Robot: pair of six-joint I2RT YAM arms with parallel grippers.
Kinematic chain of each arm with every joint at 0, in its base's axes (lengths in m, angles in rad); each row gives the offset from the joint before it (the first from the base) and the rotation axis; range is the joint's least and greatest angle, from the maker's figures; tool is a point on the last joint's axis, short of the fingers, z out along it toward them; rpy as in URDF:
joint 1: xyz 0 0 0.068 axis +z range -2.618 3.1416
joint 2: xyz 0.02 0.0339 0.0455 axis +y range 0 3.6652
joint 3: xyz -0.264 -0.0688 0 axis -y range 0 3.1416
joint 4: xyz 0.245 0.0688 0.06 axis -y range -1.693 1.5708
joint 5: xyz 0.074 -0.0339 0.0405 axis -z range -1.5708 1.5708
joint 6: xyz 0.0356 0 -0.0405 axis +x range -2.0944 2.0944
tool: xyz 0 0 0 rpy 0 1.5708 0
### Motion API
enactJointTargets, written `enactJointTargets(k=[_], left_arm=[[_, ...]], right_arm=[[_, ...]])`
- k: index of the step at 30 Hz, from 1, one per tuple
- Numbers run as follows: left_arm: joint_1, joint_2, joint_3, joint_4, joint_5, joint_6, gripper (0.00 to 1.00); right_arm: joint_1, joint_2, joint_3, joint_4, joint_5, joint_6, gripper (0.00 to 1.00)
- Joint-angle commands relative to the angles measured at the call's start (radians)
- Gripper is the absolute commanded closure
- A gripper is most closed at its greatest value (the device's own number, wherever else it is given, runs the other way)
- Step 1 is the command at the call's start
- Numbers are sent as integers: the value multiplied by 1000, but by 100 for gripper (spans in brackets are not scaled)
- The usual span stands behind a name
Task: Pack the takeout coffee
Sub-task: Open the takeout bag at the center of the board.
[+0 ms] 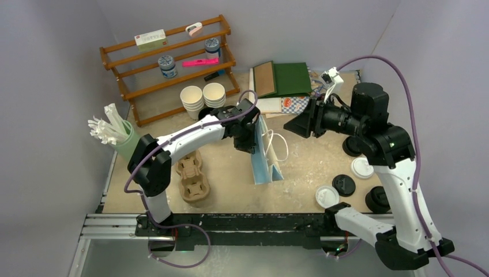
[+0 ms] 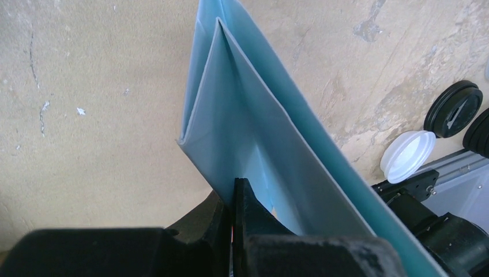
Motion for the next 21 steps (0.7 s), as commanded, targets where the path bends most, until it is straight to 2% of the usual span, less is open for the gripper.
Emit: enactJointTargets(k=[1, 13, 21], left_arm=[[17, 33, 57, -108, -4, -54, 100], [76, 121, 156, -212, -24, -101, 100], [97, 110, 147, -207, -22, -85, 100]], right_arm=[[50, 42, 97, -82, 41, -2, 55], [395, 236, 237, -69, 200, 92, 55], [420, 290, 196, -146, 465, 120, 48]])
